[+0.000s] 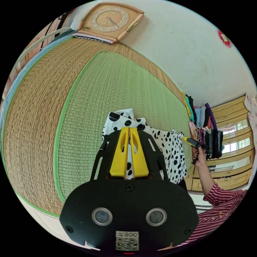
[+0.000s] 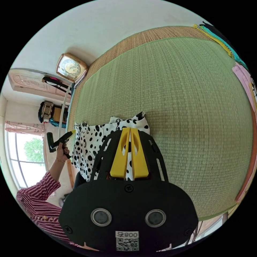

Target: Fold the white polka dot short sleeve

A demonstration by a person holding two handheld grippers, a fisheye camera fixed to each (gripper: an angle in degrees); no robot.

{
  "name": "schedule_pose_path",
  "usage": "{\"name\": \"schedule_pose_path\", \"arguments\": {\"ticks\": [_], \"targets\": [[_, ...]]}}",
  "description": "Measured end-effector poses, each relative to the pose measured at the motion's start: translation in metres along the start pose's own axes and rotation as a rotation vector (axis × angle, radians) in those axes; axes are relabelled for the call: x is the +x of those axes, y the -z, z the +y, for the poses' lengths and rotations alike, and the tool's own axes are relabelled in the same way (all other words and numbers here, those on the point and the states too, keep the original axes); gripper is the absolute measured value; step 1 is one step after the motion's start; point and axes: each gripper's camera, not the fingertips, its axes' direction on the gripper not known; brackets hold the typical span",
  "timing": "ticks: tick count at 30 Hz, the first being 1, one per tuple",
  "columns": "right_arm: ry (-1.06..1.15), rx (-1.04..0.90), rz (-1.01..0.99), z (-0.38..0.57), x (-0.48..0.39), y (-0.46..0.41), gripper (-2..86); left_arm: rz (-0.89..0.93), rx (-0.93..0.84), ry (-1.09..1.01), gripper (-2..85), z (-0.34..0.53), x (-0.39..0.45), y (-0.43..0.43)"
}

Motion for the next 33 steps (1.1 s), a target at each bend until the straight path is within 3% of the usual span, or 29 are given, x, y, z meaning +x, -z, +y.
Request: {"name": "schedule_pose_path", "arguments": {"ticks": [14,22,33], "targets": [[-0.044,-0.06,-0.132,0.17,0.055,0.056,3.8,0.119,0.005,0.141,-0.4,0.14,-0.074,0.009],[-0.134,-0.059,-0.134,0.249,0.099,0.078,6.9,0.045,0.022,0.165,-0.1,0.156,-0.082,-0.016],[-0.083,-0.096,-0.1,0.265,0.098,0.061,4.5,0.028,-0.016,0.225,-0.3,0.154,-0.092,-0.086]]}}
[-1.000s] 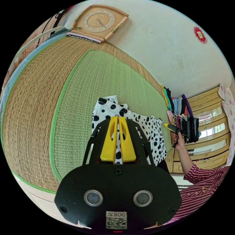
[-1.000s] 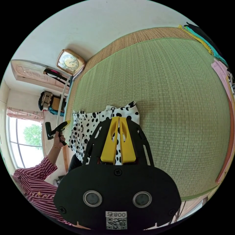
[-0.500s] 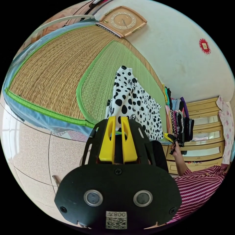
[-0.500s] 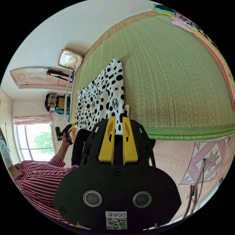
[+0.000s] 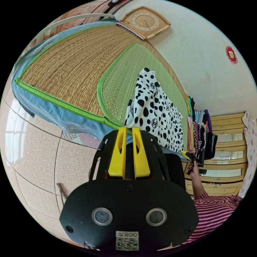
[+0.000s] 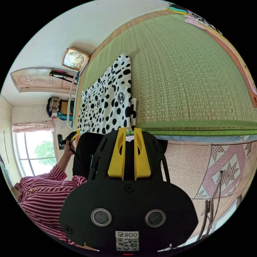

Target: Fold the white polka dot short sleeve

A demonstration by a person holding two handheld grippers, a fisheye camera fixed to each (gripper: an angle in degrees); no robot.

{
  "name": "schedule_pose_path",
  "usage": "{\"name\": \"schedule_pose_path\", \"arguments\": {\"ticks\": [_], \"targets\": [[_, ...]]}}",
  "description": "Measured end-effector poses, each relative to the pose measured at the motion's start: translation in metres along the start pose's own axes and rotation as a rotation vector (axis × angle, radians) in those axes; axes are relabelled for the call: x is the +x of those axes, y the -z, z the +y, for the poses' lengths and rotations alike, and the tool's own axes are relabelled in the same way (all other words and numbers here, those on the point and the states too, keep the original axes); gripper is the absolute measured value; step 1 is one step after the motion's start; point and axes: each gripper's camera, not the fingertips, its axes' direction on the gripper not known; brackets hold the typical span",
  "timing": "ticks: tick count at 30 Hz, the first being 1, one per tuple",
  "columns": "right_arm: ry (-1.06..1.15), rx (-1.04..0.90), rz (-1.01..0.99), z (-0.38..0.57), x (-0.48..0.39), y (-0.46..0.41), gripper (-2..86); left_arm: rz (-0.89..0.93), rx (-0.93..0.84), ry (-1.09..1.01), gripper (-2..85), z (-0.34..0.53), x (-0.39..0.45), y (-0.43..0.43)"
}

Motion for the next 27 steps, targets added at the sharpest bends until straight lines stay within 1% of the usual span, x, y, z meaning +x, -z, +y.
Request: {"name": "schedule_pose_path", "arguments": {"ticks": [5,11,18,22,24,27], "targets": [[0.008,0.0,0.01,0.004,0.002,0.0,3.2,-0.005,0.006,-0.009,-0.4,-0.007,0.008,-0.027],[-0.011,0.014,-0.038,0.016,0.017,0.001,2.7,-0.025,0.034,0.02,-0.5,-0.007,0.002,-0.052],[-0.034,0.024,-0.087,0.023,0.03,-0.001,2.5,0.002,0.052,0.034,-0.4,-0.007,0.006,-0.088],[-0.029,0.026,-0.102,0.026,0.032,-0.002,2.4,-0.038,0.108,0.041,-0.2,-0.002,0.01,-0.1],[-0.025,0.036,-0.117,0.028,0.032,-0.001,2.4,-0.045,0.143,0.016,0.1,0.001,0.019,-0.102],[-0.018,0.052,-0.144,0.031,0.032,0.003,2.4,0.046,0.13,-0.123,1.1,0.002,0.058,-0.124]]}}
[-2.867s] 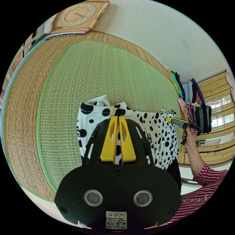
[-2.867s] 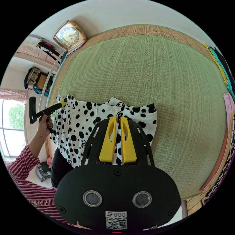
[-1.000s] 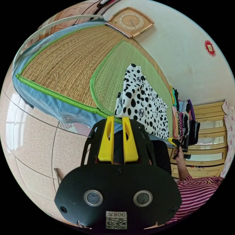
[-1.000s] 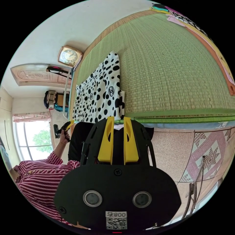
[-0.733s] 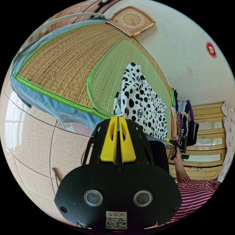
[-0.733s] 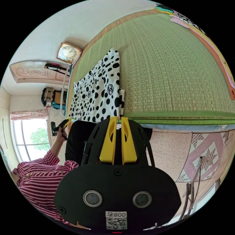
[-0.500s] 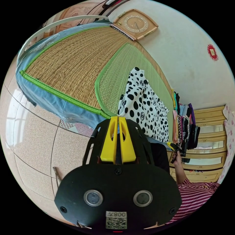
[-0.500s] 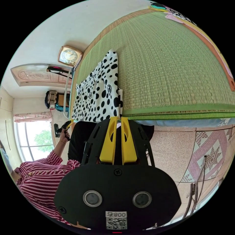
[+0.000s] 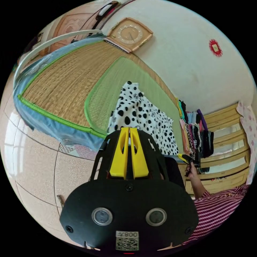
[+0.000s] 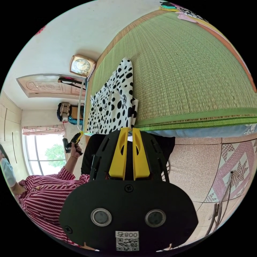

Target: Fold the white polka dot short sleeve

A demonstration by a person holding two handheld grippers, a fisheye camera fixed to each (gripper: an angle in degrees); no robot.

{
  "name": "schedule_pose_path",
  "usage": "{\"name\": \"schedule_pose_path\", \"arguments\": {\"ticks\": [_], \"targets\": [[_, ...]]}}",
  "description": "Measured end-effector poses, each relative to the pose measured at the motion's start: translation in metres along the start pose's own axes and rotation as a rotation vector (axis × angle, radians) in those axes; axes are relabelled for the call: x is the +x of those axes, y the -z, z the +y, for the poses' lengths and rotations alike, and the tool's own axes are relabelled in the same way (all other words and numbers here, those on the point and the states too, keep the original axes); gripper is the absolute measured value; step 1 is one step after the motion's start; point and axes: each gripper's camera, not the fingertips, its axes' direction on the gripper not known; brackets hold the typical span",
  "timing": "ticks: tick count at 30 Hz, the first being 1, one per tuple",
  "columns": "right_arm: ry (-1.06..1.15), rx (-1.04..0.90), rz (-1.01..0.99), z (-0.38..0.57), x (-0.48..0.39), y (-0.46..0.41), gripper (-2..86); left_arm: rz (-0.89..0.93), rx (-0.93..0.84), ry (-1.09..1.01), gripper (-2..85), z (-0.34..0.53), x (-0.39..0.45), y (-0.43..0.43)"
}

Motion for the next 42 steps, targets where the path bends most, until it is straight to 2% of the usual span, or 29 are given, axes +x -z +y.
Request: {"name": "schedule_pose_path", "arguments": {"ticks": [5,9,11,15,17,19,26,31,42], "targets": [[0.022,0.017,-0.039,0.0,-0.005,0.007,2.4,0.181,-0.24,-0.39,4.0,0.001,0.132,-0.107],[0.047,0.012,-0.047,-0.004,-0.015,0.011,2.4,0.234,-0.379,-0.653,7.0,0.019,0.229,-0.182],[0.054,0.01,-0.049,-0.007,-0.018,0.012,2.3,0.194,-0.441,-0.811,8.1,0.034,0.285,-0.225],[0.065,0.005,-0.073,-0.011,-0.019,0.012,2.3,0.067,-0.522,-0.999,8.1,0.056,0.341,-0.282],[0.068,0.001,-0.084,-0.013,-0.018,0.012,2.2,-0.057,-0.538,-1.063,4.6,0.068,0.36,-0.309],[0.069,-0.012,-0.087,-0.016,-0.014,0.01,1.9,-0.102,-0.517,-1.068,2.8,0.07,0.365,-0.32],[0.016,0.032,-0.094,-0.03,0.021,0.017,4.7,0.02,-0.521,-0.901,1.0,0.054,0.356,-0.337],[-0.024,0.008,-0.118,-0.072,0.044,-0.004,9.3,0.071,-0.512,-0.841,0.8,0.048,0.357,-0.344],[-0.063,0.0,-0.17,-0.162,0.062,-0.044,10.1,0.13,-0.516,-0.795,0.8,0.043,0.368,-0.361]]}}
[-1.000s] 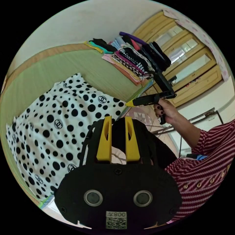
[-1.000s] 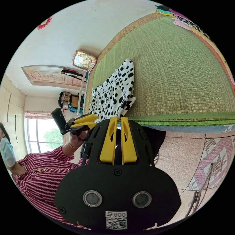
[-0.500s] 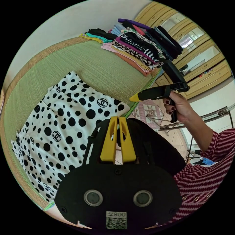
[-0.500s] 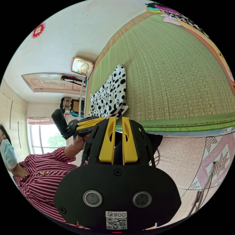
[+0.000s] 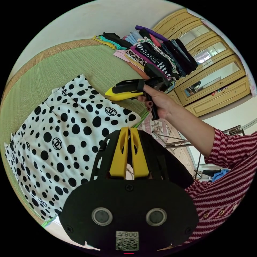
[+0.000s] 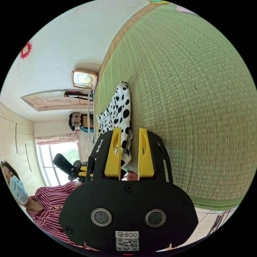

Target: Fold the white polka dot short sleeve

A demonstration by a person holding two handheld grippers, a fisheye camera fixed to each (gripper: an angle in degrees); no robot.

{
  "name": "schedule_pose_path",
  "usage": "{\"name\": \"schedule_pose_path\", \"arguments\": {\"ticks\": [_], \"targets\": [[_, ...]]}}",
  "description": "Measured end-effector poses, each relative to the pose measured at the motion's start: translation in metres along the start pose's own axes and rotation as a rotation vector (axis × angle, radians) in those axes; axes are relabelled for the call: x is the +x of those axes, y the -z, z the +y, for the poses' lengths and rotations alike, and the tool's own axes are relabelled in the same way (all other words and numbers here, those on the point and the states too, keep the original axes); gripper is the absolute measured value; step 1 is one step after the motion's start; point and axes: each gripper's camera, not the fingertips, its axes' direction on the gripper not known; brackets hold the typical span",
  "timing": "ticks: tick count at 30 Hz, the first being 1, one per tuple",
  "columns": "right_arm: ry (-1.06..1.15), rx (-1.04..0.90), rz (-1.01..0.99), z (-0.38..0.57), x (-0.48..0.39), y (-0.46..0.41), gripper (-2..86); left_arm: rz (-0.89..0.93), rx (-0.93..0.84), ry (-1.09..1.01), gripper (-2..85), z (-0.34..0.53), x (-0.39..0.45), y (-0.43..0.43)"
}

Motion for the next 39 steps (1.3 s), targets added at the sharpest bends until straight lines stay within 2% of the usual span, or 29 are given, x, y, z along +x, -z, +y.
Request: {"name": "schedule_pose_path", "arguments": {"ticks": [19,27,39], "targets": [[0.052,-0.048,-0.028,-0.12,-0.021,-0.06,7.4,0.102,0.045,0.044,0.8,-0.009,-0.012,0.015],[0.046,-0.055,-0.044,-0.125,-0.019,-0.065,3.5,0.131,0.041,0.056,0.8,0.001,-0.018,0.026],[0.045,0.02,0.02,-0.107,-0.042,-0.02,2.7,0.203,0.074,0.0,0.7,0.02,-0.007,0.062]]}}
